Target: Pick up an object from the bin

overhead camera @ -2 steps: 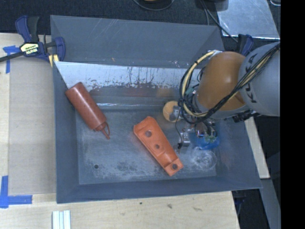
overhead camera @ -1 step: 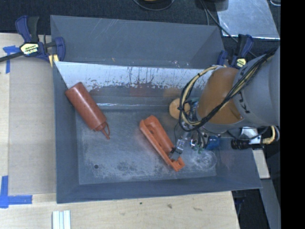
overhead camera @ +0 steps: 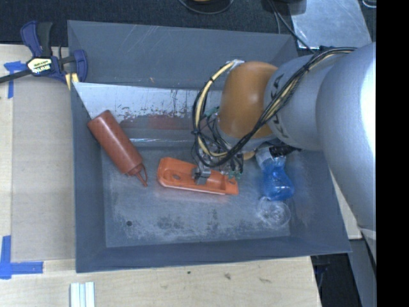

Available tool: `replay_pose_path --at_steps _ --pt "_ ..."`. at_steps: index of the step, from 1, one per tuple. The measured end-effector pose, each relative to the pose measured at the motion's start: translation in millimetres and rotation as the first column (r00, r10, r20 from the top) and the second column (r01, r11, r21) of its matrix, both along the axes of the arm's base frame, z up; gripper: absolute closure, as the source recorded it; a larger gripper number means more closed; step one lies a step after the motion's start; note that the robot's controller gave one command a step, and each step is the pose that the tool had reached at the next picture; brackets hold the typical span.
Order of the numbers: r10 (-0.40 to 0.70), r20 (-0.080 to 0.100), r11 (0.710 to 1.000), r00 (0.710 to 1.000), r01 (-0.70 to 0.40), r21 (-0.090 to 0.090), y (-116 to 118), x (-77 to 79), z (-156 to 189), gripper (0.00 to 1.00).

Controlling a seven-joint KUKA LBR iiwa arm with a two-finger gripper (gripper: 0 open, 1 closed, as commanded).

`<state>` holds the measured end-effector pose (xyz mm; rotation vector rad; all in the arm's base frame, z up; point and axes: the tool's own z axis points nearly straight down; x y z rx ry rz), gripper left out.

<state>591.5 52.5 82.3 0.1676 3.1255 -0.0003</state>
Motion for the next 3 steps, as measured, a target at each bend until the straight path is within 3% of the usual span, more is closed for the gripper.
replay_pose_path --at_steps 1,2,3 --pt "0.0 0.0 1.0 1.0 0.0 0.0 0 0.0 0 1.0" --pt "-0.012 -0.001 1.0 1.0 0.012 0.0 -3 -0.7 82 1.0" --pt "0.015 0.003 1.0 1.0 -0.015 0.0 -3 1.7 226 1.0"
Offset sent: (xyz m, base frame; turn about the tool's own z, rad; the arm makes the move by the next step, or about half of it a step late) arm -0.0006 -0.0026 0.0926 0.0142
